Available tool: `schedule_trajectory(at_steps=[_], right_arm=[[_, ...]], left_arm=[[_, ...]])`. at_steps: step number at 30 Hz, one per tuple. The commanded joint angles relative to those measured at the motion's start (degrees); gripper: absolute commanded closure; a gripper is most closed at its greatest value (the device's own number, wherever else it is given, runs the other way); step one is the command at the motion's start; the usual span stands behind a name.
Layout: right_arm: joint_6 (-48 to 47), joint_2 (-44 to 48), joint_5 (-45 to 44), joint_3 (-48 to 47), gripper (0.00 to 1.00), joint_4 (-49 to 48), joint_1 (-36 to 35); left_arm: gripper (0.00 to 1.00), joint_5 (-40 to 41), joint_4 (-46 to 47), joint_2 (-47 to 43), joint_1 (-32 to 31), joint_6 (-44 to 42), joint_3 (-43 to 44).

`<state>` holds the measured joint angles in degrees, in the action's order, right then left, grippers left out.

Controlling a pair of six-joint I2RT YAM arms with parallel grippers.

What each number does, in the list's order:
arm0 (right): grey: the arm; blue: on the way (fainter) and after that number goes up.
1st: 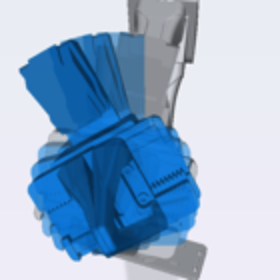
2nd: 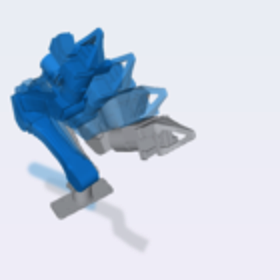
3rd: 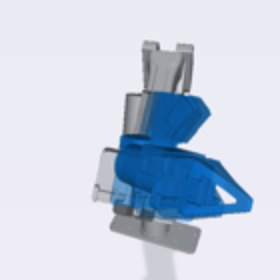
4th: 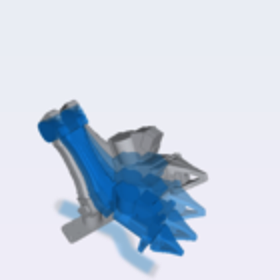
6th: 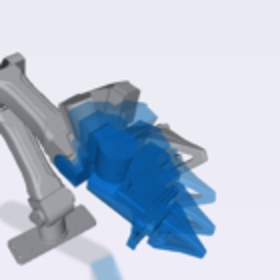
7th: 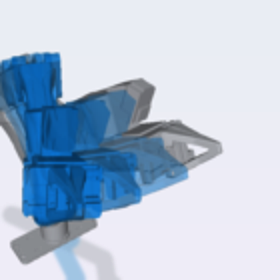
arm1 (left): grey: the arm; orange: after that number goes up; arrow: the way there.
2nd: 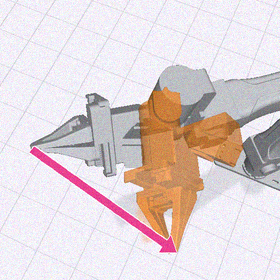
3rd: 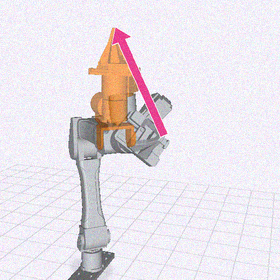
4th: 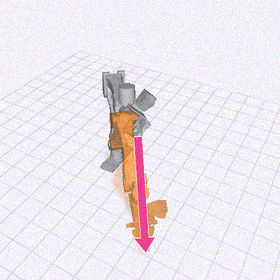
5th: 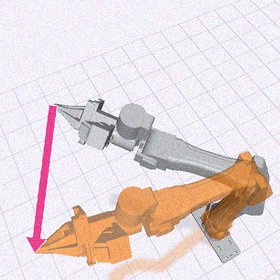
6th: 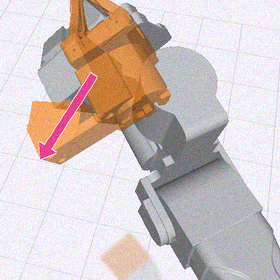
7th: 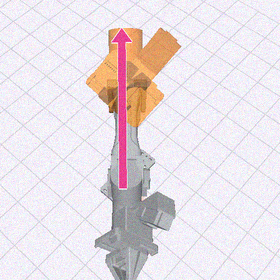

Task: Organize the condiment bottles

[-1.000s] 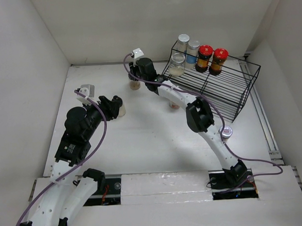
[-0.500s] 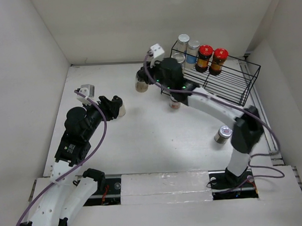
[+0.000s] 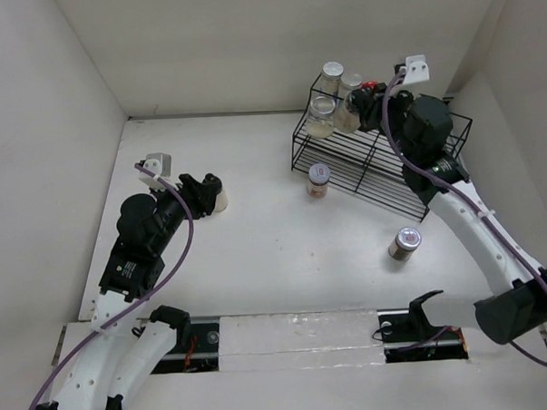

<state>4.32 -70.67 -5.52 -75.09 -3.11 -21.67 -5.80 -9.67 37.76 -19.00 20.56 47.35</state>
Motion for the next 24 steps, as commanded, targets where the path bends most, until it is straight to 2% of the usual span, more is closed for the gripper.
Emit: schedule_trajectory(at_steps=[1,7,15,17,18,19,20,21,23,24], right_arm=[[0.6,-2.7,1.6,1.0,0.92,1.1,3.9],[0.1,-9.8,2.5,-2.5,0.92,0.6,6.5],[-0.4,-16.4,1.8,-3.8,0.92,0.6,6.0],[-0.4,-17.7,1.1,-3.8,0.8,0.6,5.3],[-0.4,-17.7,1.1,-4.7,0.56,0.6,4.7],[-0.4,-17.7,1.1,-5.4,0.56,1.3,4.7],[-1.0,-17.7,0.6,-6.1,0.37,2.1,4.7],[-1.5,-16.3,-1.1,-6.7,0.31,2.8,4.1],[-2.4,-14.6,-2.7,-7.5,0.16,3.3,2.8],[-2.4,-13.8,-3.3,-8.1,0.14,3.3,2.3]], left_arm=[[0.52,-0.4,2.2,-0.1,0.3,-0.7,-0.2],[0.52,-0.4,2.2,-0.1,0.3,-0.7,-0.2],[0.52,-0.4,2.2,-0.1,0.3,-0.7,-0.2],[0.52,-0.4,2.2,-0.1,0.3,-0.7,-0.2],[0.52,-0.4,2.2,-0.1,0.3,-0.7,-0.2],[0.52,-0.4,2.2,-0.1,0.3,-0.7,-0.2],[0.52,-0.4,2.2,-0.1,0.3,-0.7,-0.2],[0.47,-0.4,2.2,-0.1,0.3,-0.7,-0.2],[0.44,-0.4,2.2,-0.1,0.3,-0.7,-0.2],[0.44,-0.4,2.2,-0.1,0.3,-0.7,-0.2]])
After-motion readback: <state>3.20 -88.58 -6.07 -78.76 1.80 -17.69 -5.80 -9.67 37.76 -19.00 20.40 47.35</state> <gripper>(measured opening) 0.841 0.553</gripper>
